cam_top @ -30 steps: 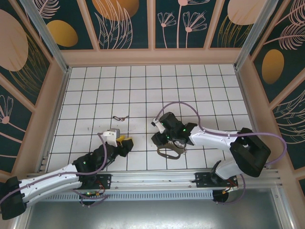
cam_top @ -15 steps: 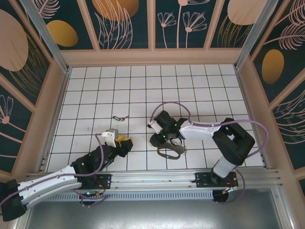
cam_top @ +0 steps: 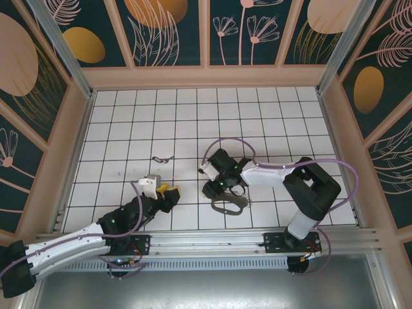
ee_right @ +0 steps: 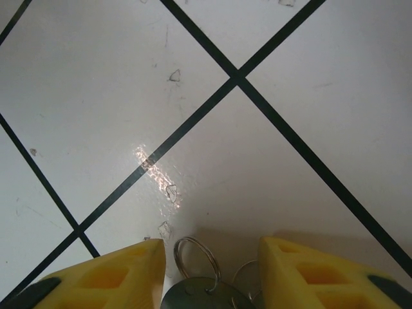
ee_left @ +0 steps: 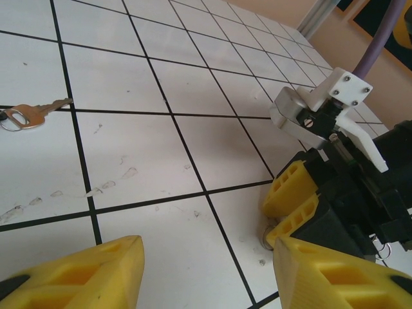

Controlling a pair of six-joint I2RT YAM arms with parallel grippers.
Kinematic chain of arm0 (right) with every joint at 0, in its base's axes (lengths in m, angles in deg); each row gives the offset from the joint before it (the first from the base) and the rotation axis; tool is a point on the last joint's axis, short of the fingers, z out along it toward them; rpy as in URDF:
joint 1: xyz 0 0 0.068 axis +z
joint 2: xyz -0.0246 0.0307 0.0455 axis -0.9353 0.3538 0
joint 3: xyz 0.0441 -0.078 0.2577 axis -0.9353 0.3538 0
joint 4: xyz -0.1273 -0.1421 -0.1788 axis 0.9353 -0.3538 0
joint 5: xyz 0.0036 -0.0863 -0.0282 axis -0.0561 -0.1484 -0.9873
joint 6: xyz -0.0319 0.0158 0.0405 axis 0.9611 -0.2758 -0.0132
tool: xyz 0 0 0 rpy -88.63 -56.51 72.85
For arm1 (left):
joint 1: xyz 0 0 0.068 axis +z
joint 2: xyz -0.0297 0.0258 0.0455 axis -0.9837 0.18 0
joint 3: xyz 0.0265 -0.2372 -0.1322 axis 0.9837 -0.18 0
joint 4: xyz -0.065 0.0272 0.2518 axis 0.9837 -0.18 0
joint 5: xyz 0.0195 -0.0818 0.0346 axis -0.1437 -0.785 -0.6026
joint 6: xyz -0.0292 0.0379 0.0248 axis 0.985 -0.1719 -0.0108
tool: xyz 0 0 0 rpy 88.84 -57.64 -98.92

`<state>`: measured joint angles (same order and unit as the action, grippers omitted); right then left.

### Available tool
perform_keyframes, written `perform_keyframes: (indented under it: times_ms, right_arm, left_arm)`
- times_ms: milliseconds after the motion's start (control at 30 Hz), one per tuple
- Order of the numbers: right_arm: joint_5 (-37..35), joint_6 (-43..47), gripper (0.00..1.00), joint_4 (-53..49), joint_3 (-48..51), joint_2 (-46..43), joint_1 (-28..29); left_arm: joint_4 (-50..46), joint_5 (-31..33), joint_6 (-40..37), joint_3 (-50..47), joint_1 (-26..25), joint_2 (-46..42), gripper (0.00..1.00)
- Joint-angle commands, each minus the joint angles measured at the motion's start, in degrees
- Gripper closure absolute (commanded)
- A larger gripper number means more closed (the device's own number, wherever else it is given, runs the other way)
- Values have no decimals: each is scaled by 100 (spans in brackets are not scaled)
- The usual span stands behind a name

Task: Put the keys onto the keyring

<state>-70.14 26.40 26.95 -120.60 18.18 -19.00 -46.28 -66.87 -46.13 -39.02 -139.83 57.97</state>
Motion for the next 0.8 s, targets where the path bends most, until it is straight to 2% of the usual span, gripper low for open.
perform_keyframes:
  times_ms: [0,100,533,667,767]
  right_arm:
    - [46,119,64,-285,-106,98,7]
    - [55,140,67,-356,-111,62,66]
    - [-155,193,66,-575,-229,138,333]
    - [-199,209,70,-610,-227,107,345]
    - [-208,227,76,-638,-242,79,355]
  left_arm:
    - [277,10,-110,-41,26,17,44]
    - [283,25,-119,-41,26,15,44]
    - [249,15,-101,-41,29,-6,44]
    - [218,32,-100,-51,31,-59,44]
    - [222,39,-94,-59,26,-51,44]
